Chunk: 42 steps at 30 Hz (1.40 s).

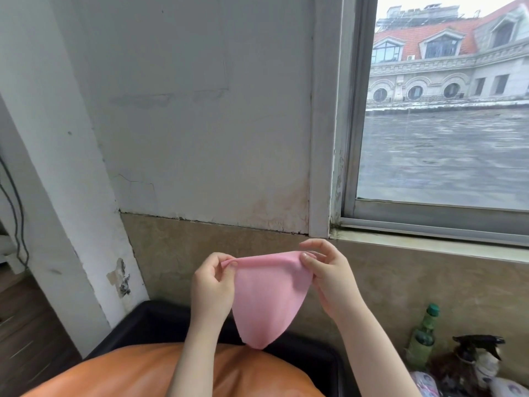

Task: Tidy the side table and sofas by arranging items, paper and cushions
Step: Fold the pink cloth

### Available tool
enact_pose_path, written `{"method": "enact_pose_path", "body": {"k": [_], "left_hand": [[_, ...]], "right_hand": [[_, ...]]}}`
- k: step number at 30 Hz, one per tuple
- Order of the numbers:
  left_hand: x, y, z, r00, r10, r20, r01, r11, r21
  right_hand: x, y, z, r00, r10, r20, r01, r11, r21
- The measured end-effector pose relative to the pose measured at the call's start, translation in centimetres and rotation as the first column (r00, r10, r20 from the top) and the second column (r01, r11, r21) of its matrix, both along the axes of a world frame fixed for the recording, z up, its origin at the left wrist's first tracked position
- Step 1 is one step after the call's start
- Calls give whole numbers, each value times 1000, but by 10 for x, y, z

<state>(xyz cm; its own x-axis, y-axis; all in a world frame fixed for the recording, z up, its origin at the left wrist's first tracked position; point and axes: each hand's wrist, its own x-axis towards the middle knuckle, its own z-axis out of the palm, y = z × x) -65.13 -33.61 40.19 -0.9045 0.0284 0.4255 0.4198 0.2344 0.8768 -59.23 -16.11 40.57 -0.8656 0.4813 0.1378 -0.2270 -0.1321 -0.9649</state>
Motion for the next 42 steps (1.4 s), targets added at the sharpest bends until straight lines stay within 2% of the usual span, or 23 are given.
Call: {"method": "enact_pose_path", "body": {"k": [3, 6, 8, 10, 15, 18, 20, 24, 28, 33, 37, 42], "left_hand": [[-1, 0, 0, 1000, -6, 18, 5, 999, 49], [0, -1, 2, 1000, 16, 20, -18, 994, 111], [0, -2, 2, 1000, 22, -5, -22, 995, 100], [0, -2, 1, 1000, 7, -6, -6, 996, 94], [-1, 0, 0, 991, 22, 133, -53, 972, 230], [-2, -2, 1, 976, 19, 218, -87, 947, 309], [-3, -8, 3, 970, -5, 245, -68, 956, 286], [-1, -15, 7, 963, -116, 242, 85, 987, 134], [2, -16, 7, 990, -47, 135, 48, 999, -4], [3, -15, 5, 996, 85, -8, -85, 993, -82], [-6, -10, 3, 993, 55, 104, -50, 997, -52], [-4, -1, 9, 989, -2, 149, -15, 993, 113]], "right_hand": [[-2, 0, -3, 999, -41, 21, 41, 999, 31], [-6, -3, -6, 989, -126, 77, 110, 977, 184], [-9, -5, -7, 981, -163, 107, 123, 943, 310], [-10, -7, -6, 978, -175, 116, 121, 920, 372], [-4, -9, 1, 996, -16, 86, -8, 961, 278], [-1, -10, 2, 988, 107, 110, -138, 933, 333], [-1, -9, 0, 985, 91, 145, -145, 895, 421], [-4, -7, -3, 994, -85, 75, 30, 836, 548], [-5, -9, -2, 989, -149, -21, 137, 843, 521], [-6, -12, 0, 995, -103, -10, 99, 923, 372], [-9, -12, 2, 989, -151, -2, 147, 959, 243], [-10, -13, 11, 987, -143, -78, 151, 981, 118]]}}
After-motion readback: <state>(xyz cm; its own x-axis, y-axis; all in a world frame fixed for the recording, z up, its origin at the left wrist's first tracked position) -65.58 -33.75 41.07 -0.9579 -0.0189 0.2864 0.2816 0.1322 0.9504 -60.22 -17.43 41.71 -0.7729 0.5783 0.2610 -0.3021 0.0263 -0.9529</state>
